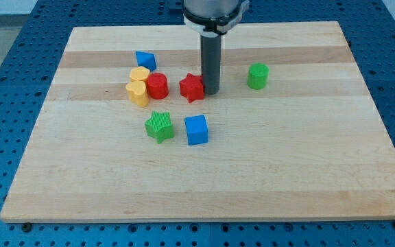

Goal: Move the red star above the red circle

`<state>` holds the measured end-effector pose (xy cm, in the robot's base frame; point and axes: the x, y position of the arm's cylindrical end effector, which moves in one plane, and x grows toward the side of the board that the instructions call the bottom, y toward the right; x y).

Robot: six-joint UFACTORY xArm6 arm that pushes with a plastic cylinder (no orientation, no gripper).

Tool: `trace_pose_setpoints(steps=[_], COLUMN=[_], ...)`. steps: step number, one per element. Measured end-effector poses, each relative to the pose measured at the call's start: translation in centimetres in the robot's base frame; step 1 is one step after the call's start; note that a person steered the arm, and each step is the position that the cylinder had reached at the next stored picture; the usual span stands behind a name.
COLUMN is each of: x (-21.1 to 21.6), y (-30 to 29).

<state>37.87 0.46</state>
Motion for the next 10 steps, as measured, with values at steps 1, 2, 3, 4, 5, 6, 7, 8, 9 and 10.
trace_pose_setpoints(steps=[1, 2, 3, 4, 5, 6, 7, 8, 9, 10], x=[-0.9, -0.6, 1.4, 3.5, 3.4, 2.7, 1.8, 0.6, -0.4, -0.6], y=[-0.8, -1.3, -0.5, -0.3, -1.0, -2.8, -4.9, -5.3, -5.1, -2.8])
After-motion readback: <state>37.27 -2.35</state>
